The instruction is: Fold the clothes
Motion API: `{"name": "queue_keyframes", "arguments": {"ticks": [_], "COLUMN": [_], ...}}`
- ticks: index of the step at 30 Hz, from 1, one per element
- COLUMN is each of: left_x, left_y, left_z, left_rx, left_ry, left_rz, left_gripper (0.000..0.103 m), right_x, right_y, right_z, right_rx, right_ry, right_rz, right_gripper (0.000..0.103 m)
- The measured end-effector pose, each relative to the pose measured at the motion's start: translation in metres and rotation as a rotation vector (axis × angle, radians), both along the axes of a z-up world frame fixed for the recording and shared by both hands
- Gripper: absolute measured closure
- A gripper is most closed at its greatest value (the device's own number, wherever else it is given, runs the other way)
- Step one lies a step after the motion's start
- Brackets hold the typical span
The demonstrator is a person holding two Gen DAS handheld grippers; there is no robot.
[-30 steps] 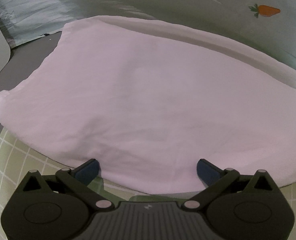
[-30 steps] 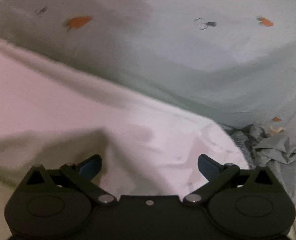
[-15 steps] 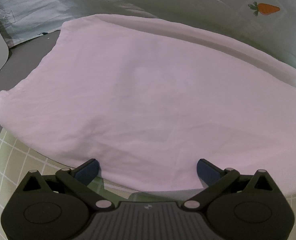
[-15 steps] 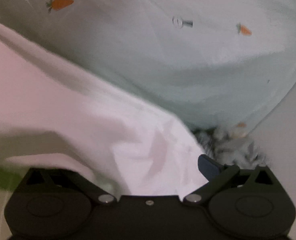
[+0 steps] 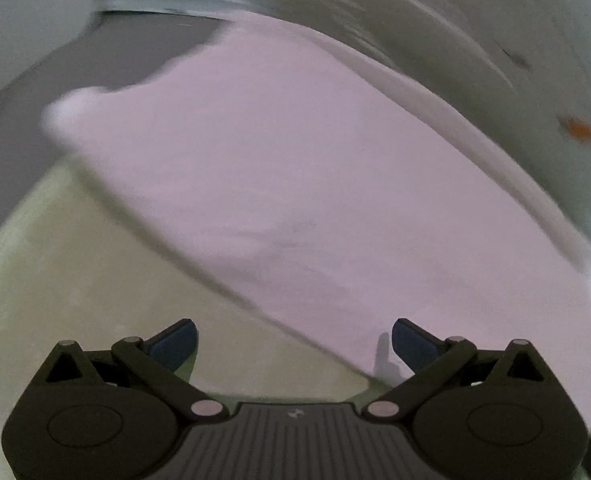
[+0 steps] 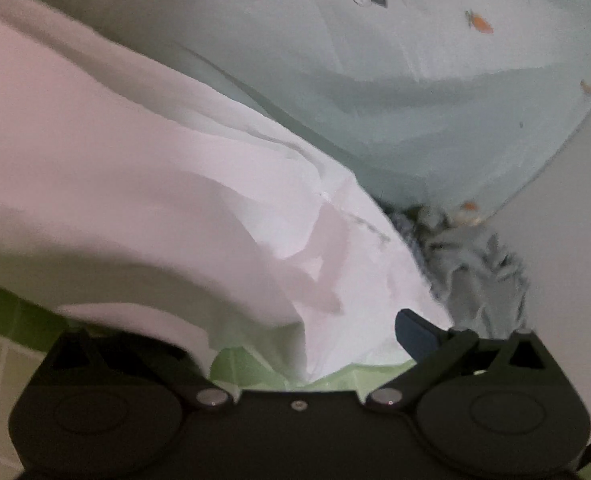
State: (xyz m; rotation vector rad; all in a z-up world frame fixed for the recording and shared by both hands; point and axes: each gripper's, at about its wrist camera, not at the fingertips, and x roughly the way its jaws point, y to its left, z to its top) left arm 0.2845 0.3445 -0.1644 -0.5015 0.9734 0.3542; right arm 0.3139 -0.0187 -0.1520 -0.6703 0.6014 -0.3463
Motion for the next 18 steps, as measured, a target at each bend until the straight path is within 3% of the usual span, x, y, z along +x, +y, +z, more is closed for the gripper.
{"name": "queue_keyframes", "arguments": {"ticks": [5, 8, 11, 12, 16, 18], "left_x": [-0.028, -0.031, -0.020, -0.016, -0.005, -0.001], "left_y": [0.057, 0.084, 0.103, 0.106, 0.099, 0.090], "left_z": [0.003, 0.006, 0.009, 0.011, 0.031, 0.054], "left_rx": [-0.018, 0.009, 0.041, 0.033, 0.078, 0.093], "left_ry": [-0.090, -0.158, -0.139, -0.143, -0.177, -0.255], "left_rz": [0.243, 0.387, 0.435, 0.439, 0.389, 0.328], "left_gripper": [0.006, 0.022, 0.077, 0.102, 0.103, 0.103], "right_x": [0.000, -0.001, -0.002, -0.003, -0.001, -0.001], "right_y": [-0.002, -0.001, 0.000, 0.000, 0.000, 0.000], "right_z": [0.000, -0.001, -0.002, -0.002, -0.001, -0.001], "right_rx": [0.034, 0.043, 0.047, 0.048, 0.043, 0.040], "right_ry": [-0.024, -0.036, -0.040, -0.041, -0.033, -0.031], "right_rz": [-0.045, -0.067, -0.074, -0.076, -0.076, -0.081], "right_gripper": [0.000, 0.000, 0.000, 0.000, 0.000, 0.000]}}
